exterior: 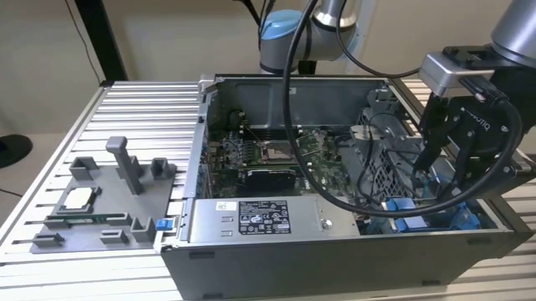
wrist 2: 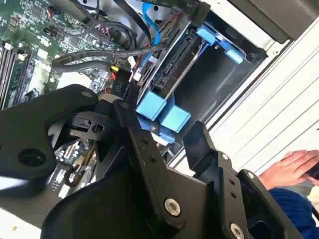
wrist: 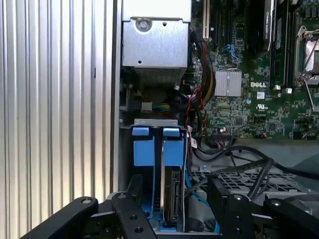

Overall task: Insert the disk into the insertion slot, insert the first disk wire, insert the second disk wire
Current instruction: 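Insert the disk into the insertion slot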

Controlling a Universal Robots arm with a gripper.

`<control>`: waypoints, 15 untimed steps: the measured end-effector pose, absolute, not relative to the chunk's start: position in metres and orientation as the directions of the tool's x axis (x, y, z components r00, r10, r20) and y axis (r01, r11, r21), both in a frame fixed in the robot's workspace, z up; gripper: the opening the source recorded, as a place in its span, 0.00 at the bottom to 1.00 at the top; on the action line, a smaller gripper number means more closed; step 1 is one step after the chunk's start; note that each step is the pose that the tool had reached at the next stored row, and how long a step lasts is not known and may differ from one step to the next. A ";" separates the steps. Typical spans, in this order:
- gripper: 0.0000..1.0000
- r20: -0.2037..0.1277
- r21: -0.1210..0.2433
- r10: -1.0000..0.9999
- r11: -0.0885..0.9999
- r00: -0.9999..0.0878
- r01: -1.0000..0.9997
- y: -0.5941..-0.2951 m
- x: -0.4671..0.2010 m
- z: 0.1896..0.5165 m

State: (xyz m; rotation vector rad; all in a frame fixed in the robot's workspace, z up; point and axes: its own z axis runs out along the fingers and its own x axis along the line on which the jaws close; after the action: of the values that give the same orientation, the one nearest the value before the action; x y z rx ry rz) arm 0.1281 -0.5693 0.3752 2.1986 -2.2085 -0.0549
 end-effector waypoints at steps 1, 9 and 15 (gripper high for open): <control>1.00 -0.007 0.043 -1.000 0.004 -0.005 -0.999 -0.569 0.128 0.377; 1.00 -0.007 0.045 -1.000 0.004 -0.005 -0.999 -0.569 0.128 0.396; 1.00 -0.007 0.046 -1.000 0.004 -0.005 -0.999 -0.567 0.128 0.406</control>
State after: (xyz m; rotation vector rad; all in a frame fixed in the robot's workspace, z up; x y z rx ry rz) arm 0.1281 -0.5675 0.4064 2.1971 -2.2068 -0.0583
